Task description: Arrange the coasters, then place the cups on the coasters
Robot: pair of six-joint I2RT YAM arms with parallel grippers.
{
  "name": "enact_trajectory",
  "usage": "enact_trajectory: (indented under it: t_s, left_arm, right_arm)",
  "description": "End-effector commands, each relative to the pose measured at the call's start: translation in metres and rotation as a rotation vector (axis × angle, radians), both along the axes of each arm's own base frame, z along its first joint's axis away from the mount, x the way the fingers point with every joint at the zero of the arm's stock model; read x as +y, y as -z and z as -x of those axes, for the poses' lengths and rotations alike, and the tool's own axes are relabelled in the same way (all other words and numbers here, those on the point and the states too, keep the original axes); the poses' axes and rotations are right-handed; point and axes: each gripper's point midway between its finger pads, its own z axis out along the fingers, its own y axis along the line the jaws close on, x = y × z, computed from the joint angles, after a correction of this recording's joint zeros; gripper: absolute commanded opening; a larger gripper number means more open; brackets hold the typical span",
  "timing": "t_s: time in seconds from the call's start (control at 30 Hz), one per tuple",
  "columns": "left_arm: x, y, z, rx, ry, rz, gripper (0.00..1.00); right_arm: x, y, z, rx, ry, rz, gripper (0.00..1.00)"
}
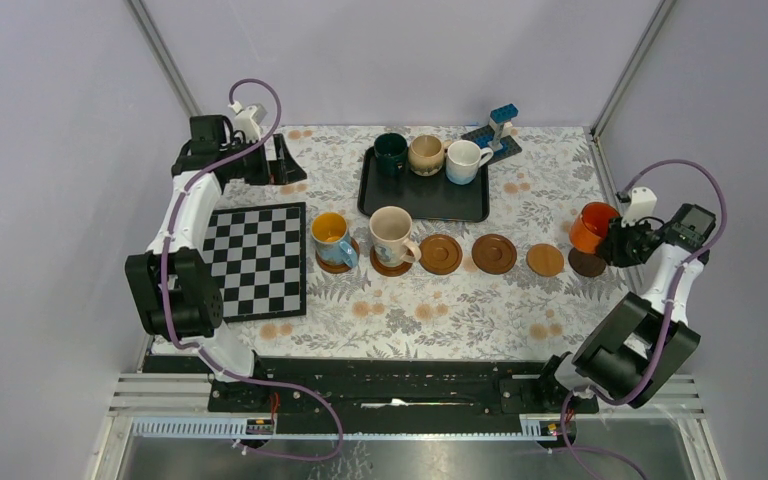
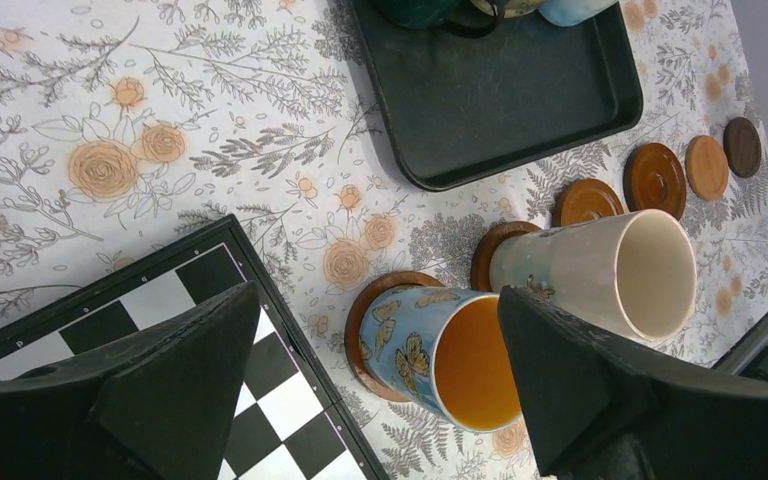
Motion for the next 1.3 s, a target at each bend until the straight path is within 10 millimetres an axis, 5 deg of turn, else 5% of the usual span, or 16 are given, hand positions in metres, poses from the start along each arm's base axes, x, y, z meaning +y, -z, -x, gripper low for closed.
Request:
enact_trajectory:
  t_s: [0.0, 0.6, 1.27]
  left_arm:
    - [-0.004, -0.001, 0.000, -0.010, -0.010, 0.035, 0.99]
    - [-0.009, 0.008, 0.011, -0.023, -0.032, 0.081, 0.99]
    - [-0.008, 0.001, 0.012, -0.029, -0.052, 0.091, 0.99]
  right_arm:
    - [-0.001, -0.008, -0.012, -0.116, -0.096, 0.078, 0.00]
    - [-0.038, 0.042, 0.003, -0.004, -0.041, 0.132, 0.00]
    - [-0.047, 0.078, 0.001, 0.056, -0.031, 0.098, 0.00]
